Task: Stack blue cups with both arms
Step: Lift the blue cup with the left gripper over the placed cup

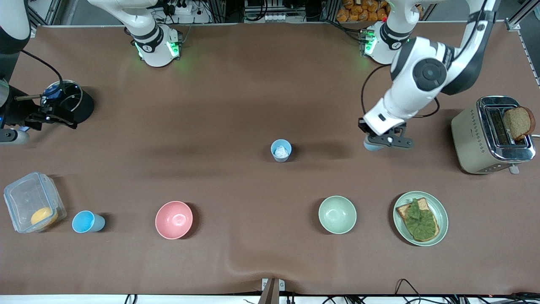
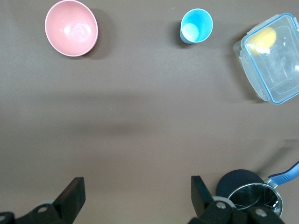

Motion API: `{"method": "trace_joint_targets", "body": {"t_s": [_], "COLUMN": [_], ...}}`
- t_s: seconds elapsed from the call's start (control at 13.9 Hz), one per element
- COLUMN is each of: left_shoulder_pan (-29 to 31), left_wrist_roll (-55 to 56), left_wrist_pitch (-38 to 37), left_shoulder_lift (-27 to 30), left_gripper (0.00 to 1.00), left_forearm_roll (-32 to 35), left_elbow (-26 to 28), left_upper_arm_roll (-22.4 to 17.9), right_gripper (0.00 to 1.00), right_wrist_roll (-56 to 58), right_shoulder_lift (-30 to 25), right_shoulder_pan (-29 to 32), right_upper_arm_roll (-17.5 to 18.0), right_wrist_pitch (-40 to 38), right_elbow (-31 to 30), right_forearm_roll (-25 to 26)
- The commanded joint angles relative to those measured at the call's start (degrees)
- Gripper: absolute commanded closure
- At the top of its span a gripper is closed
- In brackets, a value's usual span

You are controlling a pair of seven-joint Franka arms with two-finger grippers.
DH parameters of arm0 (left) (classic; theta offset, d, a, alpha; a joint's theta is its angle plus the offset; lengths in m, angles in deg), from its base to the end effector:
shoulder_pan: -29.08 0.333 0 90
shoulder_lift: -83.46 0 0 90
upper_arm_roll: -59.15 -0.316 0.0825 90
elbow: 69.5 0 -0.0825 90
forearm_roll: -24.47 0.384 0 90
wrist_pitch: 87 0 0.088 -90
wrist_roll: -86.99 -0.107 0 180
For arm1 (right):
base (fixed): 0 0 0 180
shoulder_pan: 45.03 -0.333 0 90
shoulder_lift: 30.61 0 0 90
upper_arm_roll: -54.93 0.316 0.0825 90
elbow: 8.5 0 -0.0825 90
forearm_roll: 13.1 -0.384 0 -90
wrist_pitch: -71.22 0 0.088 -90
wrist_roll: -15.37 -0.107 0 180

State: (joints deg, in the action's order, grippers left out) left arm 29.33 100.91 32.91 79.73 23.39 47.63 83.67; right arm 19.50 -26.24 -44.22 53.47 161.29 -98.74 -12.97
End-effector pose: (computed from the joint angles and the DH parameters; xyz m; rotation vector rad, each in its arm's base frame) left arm 0.5117 -0.2289 0.4117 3.0927 -0.2643 -0.0379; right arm 0.5745 -0.0225 0.5795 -3.1385 -0.0511 0.1246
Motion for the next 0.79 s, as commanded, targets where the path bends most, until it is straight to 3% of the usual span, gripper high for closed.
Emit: {"method": "trace_joint_targets", "body": {"t_s": [0.0,0.36,0.72], "left_shoulder_pan": [0.0,-6.9,-16.3], "left_wrist_roll": [2.4,16.4,21.4], "left_wrist_pitch": [-3.3,-5.6,-4.8], "left_shoulder_lift": [-0.6,-4.0,-11.8], "left_gripper": [1.00,1.00,1.00], "left_forearm_roll": [-2.9,-3.0,-3.1], "left_elbow": [-4.7,-10.6,-17.9], "left_upper_arm_roll": [3.8,5.7,2.9], "right_gripper": [0.00,0.00,0.00], "right_wrist_roll": [-0.1,0.1,0.0], "right_shoulder_lift": [0.5,0.5,0.6], "right_shoulder_pan": [0.1,0.2,0.0], "right_upper_arm_roll": [-0.2,-0.2,-0.2], "right_wrist_pitch": [-0.6,-0.6,-0.6], "right_elbow": [1.1,0.9,1.0], "right_forearm_roll": [0.1,0.1,0.1]}}
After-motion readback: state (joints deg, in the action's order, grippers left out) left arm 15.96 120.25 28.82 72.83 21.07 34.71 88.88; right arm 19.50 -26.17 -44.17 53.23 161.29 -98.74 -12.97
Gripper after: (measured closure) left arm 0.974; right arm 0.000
